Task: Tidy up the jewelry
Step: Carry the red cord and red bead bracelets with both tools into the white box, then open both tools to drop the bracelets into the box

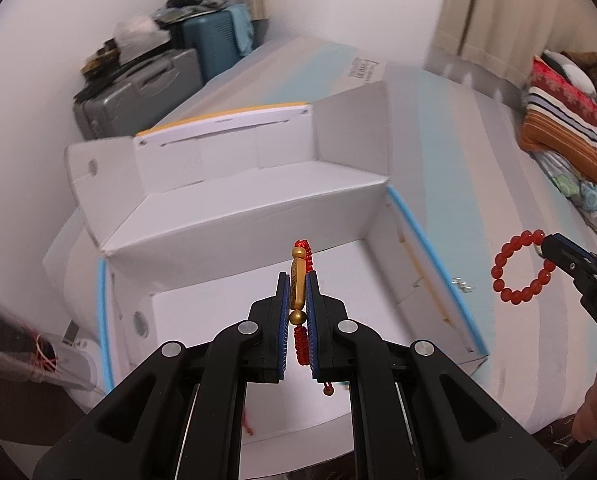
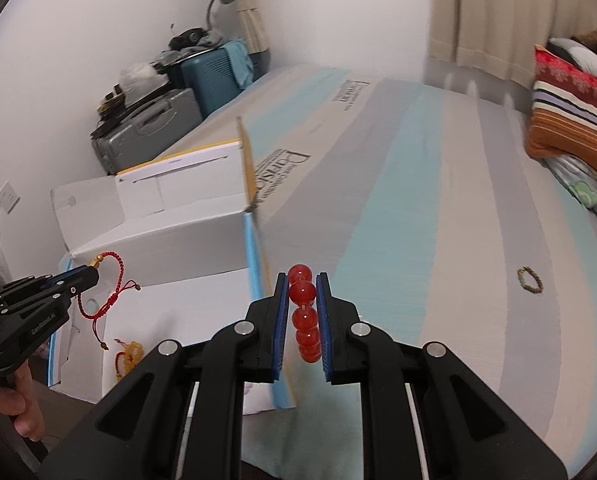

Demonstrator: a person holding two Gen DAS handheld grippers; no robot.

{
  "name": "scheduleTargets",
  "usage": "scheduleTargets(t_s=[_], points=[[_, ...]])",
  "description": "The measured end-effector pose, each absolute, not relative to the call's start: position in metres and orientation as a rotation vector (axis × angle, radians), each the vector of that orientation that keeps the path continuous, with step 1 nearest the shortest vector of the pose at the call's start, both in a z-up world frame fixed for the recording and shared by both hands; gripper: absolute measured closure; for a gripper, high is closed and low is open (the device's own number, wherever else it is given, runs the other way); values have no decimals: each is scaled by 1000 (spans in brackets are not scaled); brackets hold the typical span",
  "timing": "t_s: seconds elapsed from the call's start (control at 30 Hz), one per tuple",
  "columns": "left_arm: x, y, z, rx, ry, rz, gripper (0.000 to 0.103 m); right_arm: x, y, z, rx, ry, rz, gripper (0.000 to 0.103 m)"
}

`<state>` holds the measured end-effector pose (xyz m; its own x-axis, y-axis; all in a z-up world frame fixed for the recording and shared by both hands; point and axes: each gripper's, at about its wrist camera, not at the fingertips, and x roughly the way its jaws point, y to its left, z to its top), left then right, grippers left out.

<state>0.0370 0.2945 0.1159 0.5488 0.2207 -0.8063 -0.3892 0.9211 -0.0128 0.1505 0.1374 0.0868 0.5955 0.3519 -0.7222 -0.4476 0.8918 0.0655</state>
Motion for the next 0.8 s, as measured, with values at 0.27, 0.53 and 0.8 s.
scheduleTargets(t_s=[0.27, 0.53, 0.8], points=[[12, 332, 97, -242, 939, 457, 95, 137, 179, 77, -157, 818, 529, 90], [-2, 349, 72, -282, 971, 497, 95, 126, 208, 54, -189, 848, 569, 90], [-8, 358, 48, -309, 1009, 514, 95, 125, 224, 21, -208, 909, 577, 90]])
